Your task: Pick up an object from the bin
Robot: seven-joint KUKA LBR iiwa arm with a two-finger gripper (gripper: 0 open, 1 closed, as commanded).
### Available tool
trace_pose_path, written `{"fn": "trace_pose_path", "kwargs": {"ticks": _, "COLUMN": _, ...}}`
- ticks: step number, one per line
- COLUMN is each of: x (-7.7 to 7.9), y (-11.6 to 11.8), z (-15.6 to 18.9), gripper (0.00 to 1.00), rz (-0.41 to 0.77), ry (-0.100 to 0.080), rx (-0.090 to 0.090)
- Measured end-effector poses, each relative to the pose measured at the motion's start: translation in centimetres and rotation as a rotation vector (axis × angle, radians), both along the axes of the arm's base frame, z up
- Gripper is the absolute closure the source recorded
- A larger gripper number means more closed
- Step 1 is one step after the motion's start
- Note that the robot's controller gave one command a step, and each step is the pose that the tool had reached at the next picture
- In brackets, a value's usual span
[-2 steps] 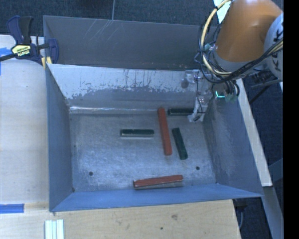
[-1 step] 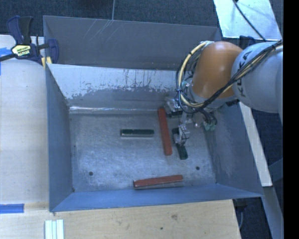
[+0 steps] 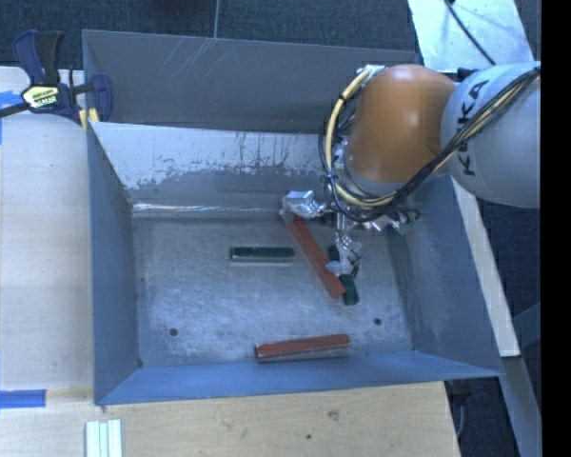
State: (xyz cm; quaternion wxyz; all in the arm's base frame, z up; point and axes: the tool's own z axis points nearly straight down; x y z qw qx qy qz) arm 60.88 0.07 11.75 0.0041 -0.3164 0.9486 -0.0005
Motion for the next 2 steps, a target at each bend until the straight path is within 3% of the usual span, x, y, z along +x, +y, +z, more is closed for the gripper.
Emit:
{"fn": "trace_pose_path", "kwargs": {"ticks": 1, "x": 0.4, "y": 3.2, "z": -3.3, "gripper": 0.00, "rz": -0.385, "ry": 0.010, "rx": 0.001}}
{"fn": "trace_pose_path", "kwargs": {"ticks": 2, "x": 0.2, "y": 2.7, "z": -4.8, "gripper": 0.00, "rz": -0.339, "ry": 0.011, "rx": -0.001}}
